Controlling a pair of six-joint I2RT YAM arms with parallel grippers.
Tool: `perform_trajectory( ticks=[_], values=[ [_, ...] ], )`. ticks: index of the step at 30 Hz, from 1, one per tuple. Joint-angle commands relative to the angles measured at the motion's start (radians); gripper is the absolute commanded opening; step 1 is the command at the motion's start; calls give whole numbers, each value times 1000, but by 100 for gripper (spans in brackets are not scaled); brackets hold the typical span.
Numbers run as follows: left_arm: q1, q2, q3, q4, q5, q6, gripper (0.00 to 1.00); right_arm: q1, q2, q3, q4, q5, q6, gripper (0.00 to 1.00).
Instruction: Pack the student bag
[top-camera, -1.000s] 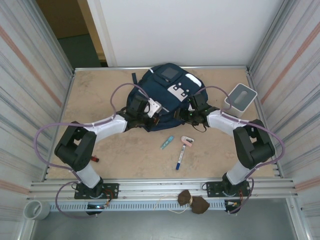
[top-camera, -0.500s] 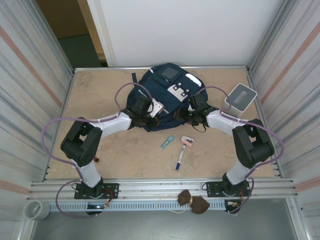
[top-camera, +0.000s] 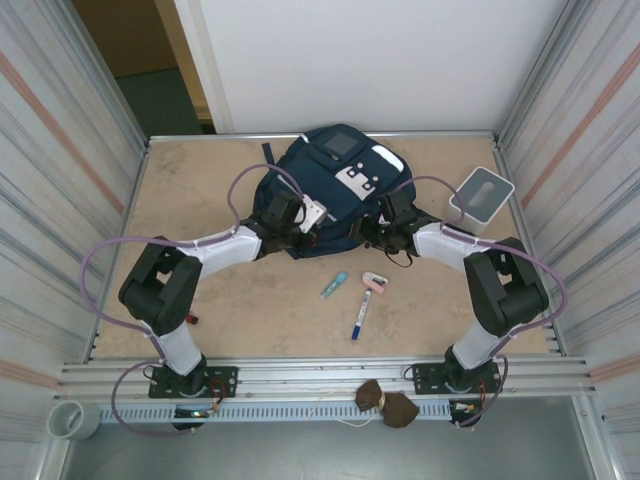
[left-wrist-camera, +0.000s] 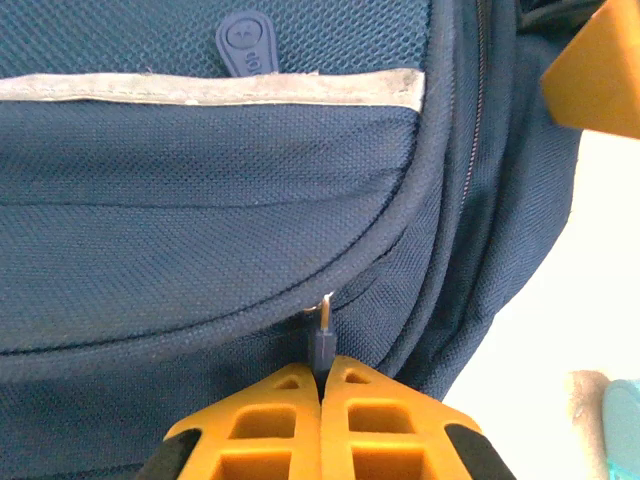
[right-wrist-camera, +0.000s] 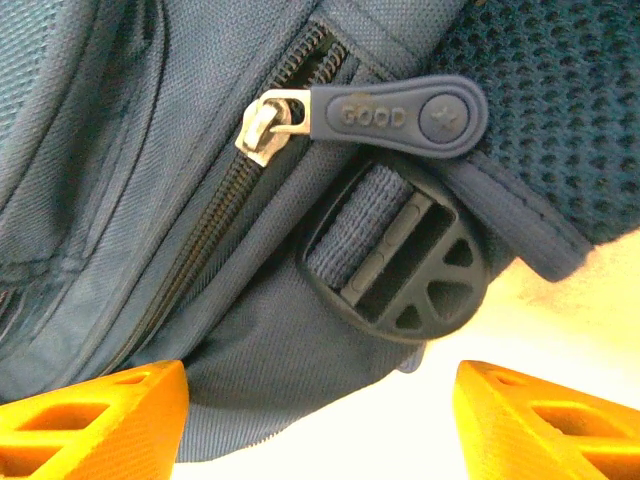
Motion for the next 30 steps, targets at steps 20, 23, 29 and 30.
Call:
perform_trajectory(
  ticks=[20,23,29,30],
  values=[
    [84,-151,-32,-81,-112,49,0,-197,-17,47,-61,-13,-144,15],
    [84,-156,-46,-57,-47,36,0,-186,-70,50,-84,-35,-150,29],
    [84,-139,-66,-37,-13,46,0,-66,-137,44,-72,-66,-92,50],
    [84,-133,-66,-36,-13,48,0,-46,-132,48,-57,-76,-74,52]
  ],
)
